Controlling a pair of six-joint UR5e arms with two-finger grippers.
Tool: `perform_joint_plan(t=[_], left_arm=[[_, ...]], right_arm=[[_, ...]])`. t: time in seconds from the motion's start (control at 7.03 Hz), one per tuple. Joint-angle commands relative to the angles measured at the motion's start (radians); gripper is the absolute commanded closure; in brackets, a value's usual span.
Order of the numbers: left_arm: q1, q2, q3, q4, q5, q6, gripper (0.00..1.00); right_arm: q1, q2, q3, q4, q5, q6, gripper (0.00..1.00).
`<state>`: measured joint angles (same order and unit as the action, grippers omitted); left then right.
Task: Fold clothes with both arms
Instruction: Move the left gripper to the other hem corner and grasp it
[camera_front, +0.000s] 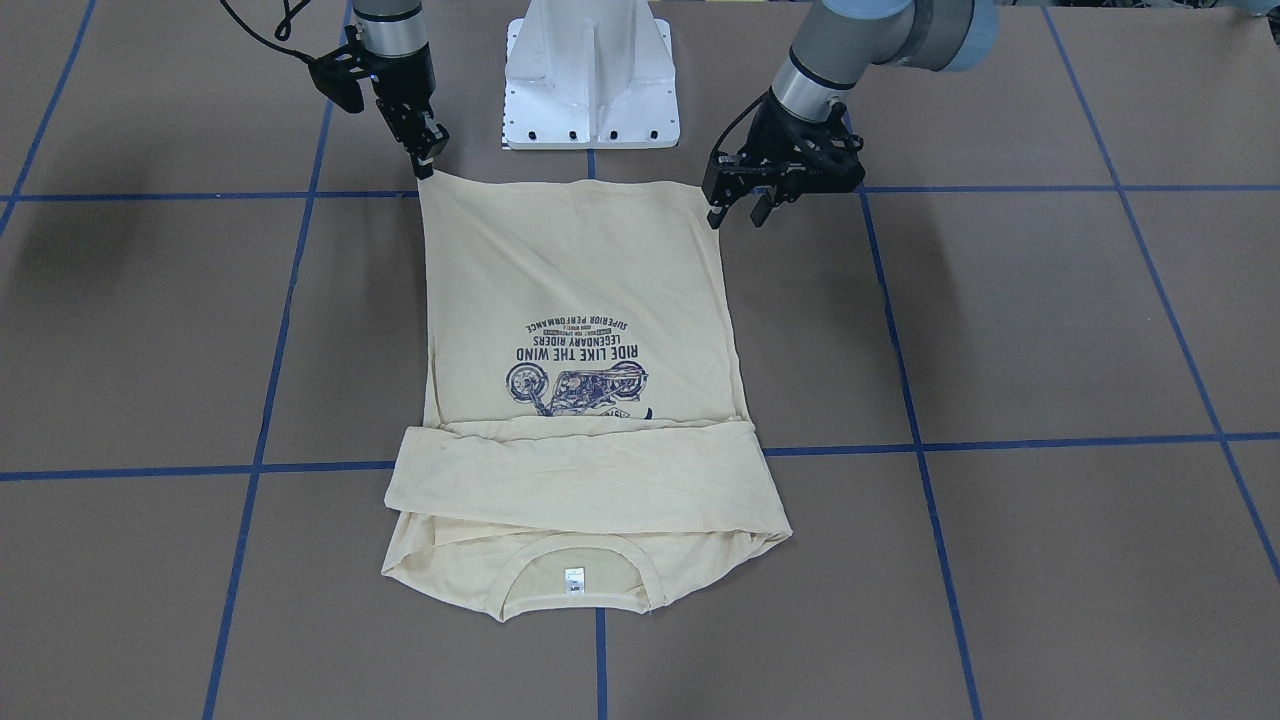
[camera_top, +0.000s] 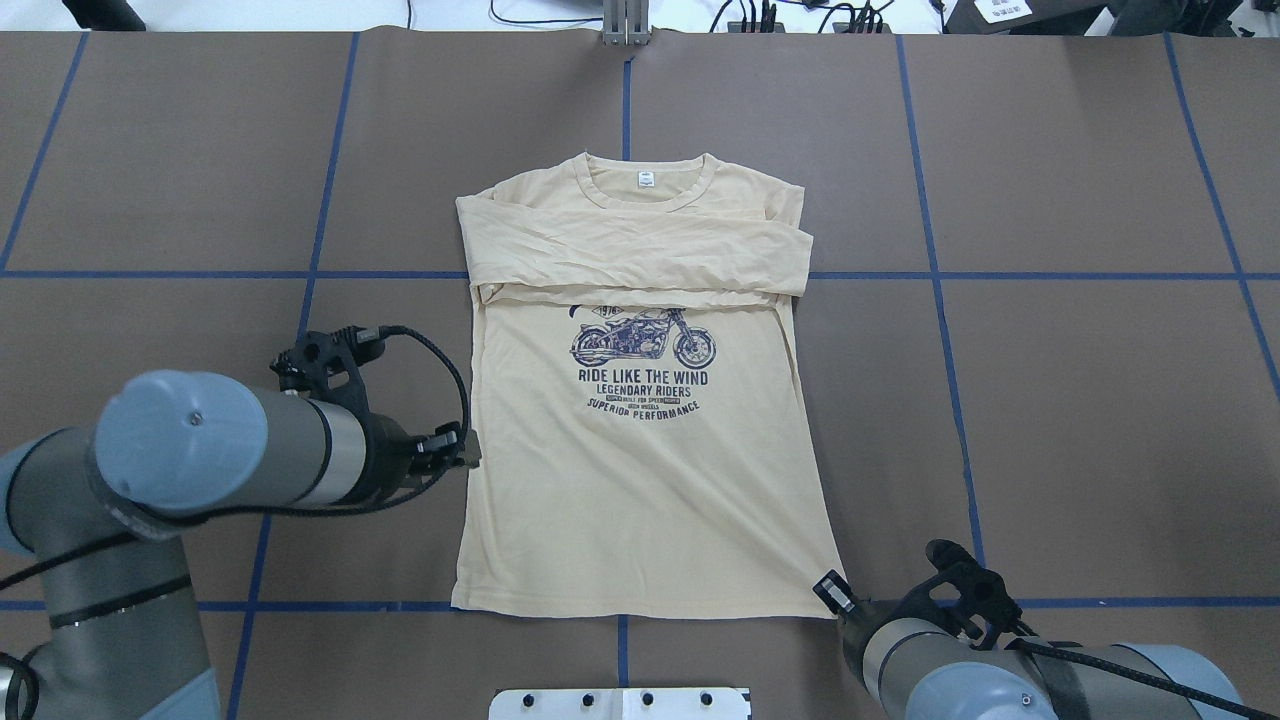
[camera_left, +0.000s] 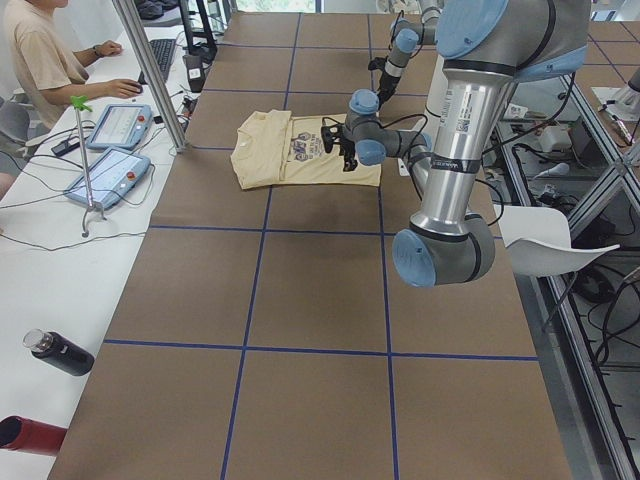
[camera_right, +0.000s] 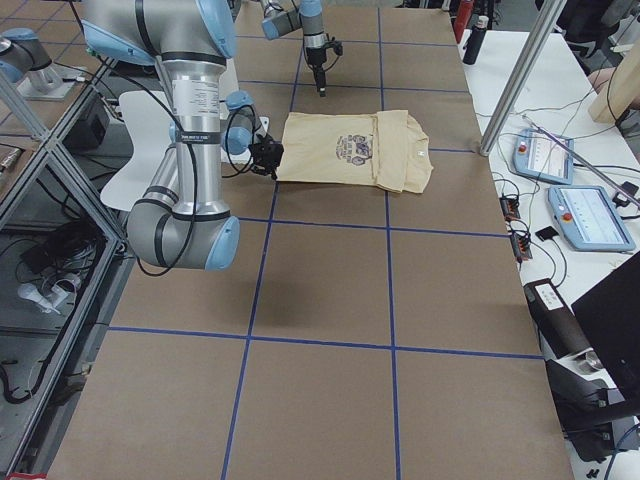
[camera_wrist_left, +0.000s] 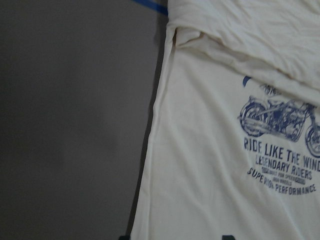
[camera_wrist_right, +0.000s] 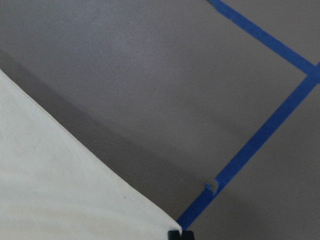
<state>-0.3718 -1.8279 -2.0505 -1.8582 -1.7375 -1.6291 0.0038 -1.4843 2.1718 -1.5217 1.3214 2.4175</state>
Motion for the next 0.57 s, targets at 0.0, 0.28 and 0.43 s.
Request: perform_joint_plan(t=[0.0,0.28,0.43], left_arm=[[0.143,0.009,-0.004,0.094,0.09,-0.063,0.32],[0.189,0.002,0.029,0.097,0.116,-0.097,0.33],[0.197,0.002,0.03,0.096,0.118,-0.1,0.39]], right_arm=[[-0.001,0.003,0.0,0.0,-0.001,0.0,1.0],[-0.002,0.006,0.0,0.0,-0.001,0.002,1.0],[-0.002,0.004,0.0,0.0,0.002,0.0,1.0]])
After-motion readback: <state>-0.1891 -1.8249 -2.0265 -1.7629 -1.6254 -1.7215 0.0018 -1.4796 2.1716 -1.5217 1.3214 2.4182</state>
